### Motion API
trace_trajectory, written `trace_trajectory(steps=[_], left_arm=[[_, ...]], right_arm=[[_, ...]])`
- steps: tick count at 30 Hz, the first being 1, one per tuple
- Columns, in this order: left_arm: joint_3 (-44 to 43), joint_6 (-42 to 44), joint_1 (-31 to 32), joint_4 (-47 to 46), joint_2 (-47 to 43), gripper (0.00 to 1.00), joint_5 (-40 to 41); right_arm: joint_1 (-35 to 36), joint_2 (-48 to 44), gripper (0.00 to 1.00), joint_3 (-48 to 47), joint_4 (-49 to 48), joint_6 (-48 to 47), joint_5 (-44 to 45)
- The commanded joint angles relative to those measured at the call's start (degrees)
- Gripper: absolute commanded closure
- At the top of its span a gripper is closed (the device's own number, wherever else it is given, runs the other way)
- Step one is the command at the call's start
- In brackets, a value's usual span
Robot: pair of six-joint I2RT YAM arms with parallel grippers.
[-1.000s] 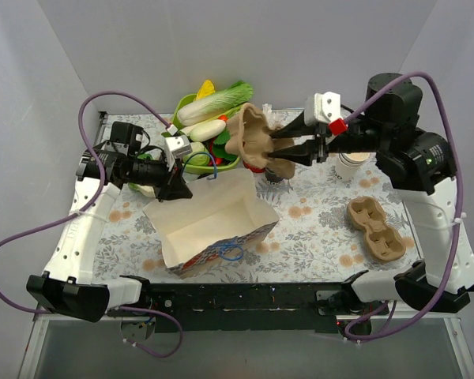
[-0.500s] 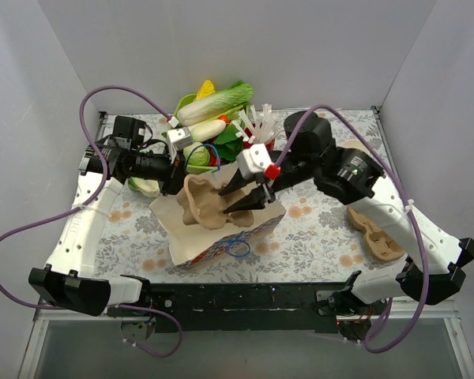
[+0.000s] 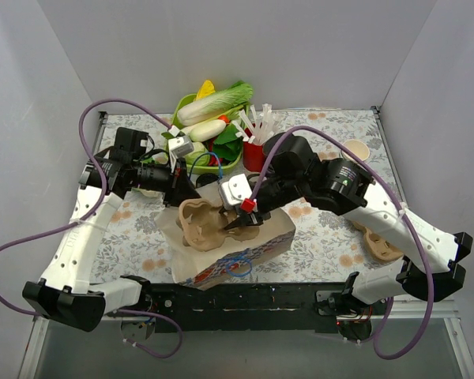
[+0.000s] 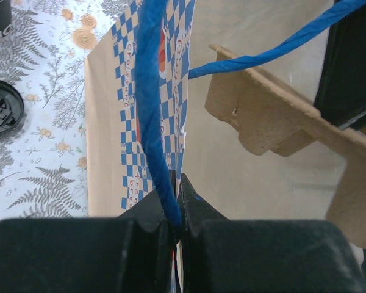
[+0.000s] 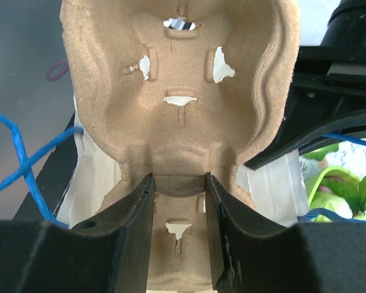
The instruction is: Pack the takeout coffee
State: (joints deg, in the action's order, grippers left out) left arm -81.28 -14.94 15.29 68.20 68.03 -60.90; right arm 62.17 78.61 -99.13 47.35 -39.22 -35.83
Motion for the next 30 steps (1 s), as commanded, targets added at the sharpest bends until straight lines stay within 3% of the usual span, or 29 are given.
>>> trace_trajectory(steps=[1, 12, 14, 16, 19, 23, 30], left_arm=[[0.7, -5.2, 2.4, -5.4, 0.6, 1.0, -3.4], [0.6, -6.6, 8.2, -8.3, 4.5, 1.0, -0.1], [-0.5, -7.2, 8.4, -9.8, 5.1, 0.9, 0.4], [-1.3, -7.7, 8.4, -9.9, 5.9, 0.66, 0.3], [-2.9, -9.7, 8.4, -10.7, 6.1, 0.5, -0.3], [-5.6, -14.7, 8.3, -14.1, 5.8, 0.32, 1.5], [-12.2, -19.7, 6.9, -17.8, 5.7, 0.18, 10.8]], right_arm=[[0.9, -1.0, 0.99, -2.3, 8.5, -2.3, 5.9], [1.5, 2.4, 0.99, -4.5, 20.6, -4.7, 13.4], [1.6, 2.6, 0.99, -3.3, 21.1, -4.8, 15.8], [1.8, 2.5, 0.99, -1.9, 21.6, -5.2, 16.8], [2.2, 2.6, 0.99, -1.1, 22.5, -6.2, 18.0], [3.0, 2.9, 0.99, -1.0, 23.0, -7.4, 20.2], [3.0, 5.4, 0.99, -0.4, 22.7, -6.9, 22.6]])
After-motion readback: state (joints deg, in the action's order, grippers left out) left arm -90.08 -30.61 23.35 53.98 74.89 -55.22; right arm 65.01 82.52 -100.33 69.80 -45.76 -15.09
